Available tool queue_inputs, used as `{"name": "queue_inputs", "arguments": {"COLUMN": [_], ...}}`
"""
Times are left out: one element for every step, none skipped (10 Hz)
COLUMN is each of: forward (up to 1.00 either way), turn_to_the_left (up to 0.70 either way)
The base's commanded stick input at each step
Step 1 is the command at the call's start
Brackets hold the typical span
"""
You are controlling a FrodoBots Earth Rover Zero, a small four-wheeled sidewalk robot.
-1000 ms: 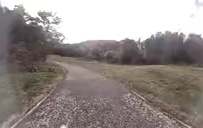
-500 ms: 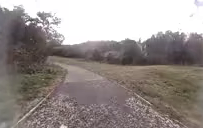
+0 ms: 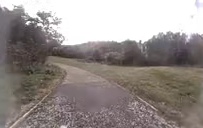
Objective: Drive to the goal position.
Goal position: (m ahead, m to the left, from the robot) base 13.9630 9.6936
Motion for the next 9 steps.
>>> {"name": "queue_inputs", "arguments": {"forward": [0.30,0.30,0.30,0.30,0.30,0.30,0.30,0.30,0.30], "turn_to_the_left": [0.00,0.00,0.00,0.00,0.00,0.00,0.00,0.00,0.00]}}
